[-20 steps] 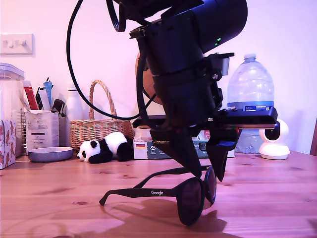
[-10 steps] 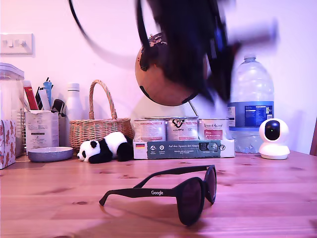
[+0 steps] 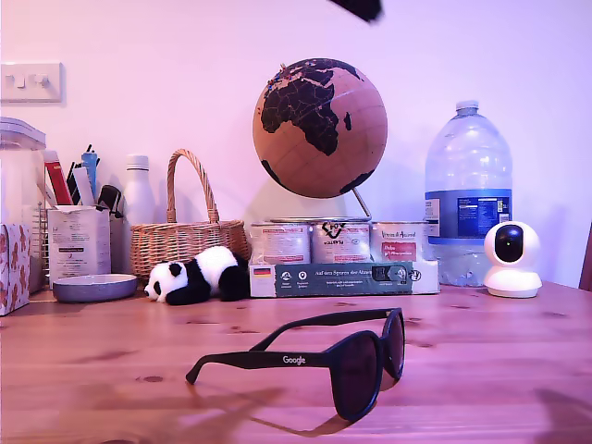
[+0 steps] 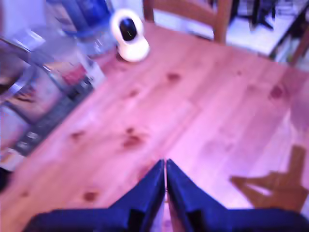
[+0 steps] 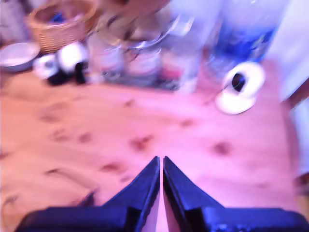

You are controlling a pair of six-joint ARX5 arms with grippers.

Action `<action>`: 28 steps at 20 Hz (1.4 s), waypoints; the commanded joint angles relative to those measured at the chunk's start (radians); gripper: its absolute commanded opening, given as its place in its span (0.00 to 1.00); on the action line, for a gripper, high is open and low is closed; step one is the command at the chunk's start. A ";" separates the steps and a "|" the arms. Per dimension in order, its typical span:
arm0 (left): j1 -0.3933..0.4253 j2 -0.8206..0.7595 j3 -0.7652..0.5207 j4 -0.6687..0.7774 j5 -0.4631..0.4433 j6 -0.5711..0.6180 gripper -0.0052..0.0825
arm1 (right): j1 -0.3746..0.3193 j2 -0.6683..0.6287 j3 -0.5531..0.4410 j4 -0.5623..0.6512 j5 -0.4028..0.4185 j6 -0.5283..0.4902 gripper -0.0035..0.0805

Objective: Pick up the sunglasses and open them, then place them back on the table

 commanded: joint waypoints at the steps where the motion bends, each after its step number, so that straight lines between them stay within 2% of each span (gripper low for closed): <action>1: 0.043 -0.004 0.000 -0.007 -0.003 0.011 0.04 | -0.009 0.000 -0.013 0.032 0.036 -0.039 0.03; 4: 0.094 -0.029 -0.009 -0.012 0.015 0.017 0.04 | -0.043 0.000 -0.086 0.102 0.037 -0.083 0.03; 6: 0.117 -0.068 -0.050 -0.003 0.014 0.019 0.04 | -0.090 0.000 -0.144 0.154 0.036 -0.100 0.03; 8: 0.151 -0.129 -0.150 0.055 0.014 0.020 0.04 | -0.145 -0.001 -0.202 0.202 0.031 -0.108 0.03; 10: 0.198 -0.197 -0.276 0.136 0.015 0.019 0.04 | -0.214 -0.003 -0.251 0.248 -0.020 -0.116 0.03; 13: 0.311 -0.296 -0.439 0.238 0.045 0.018 0.04 | -0.312 -0.003 -0.326 0.340 -0.103 -0.123 0.03; 15: 0.405 -0.355 -0.515 0.280 0.123 0.018 0.04 | -0.379 -0.003 -0.380 0.406 -0.163 -0.123 0.03; 19: 0.589 -0.445 -0.608 0.327 0.239 0.018 0.04 | -0.484 -0.010 -0.483 0.507 -0.210 -0.116 0.03; 22: 0.689 -0.508 -0.689 0.364 0.319 0.017 0.04 | -0.494 -0.036 -0.548 0.575 -0.235 -0.099 0.03; 26: 0.783 -0.571 -0.836 0.462 0.338 0.013 0.04 | -0.484 -0.042 -0.618 0.659 -0.235 -0.068 0.03; 28: 0.815 -0.605 -0.897 0.528 0.364 -0.019 0.04 | -0.473 -0.042 -0.672 0.779 -0.232 -0.060 0.03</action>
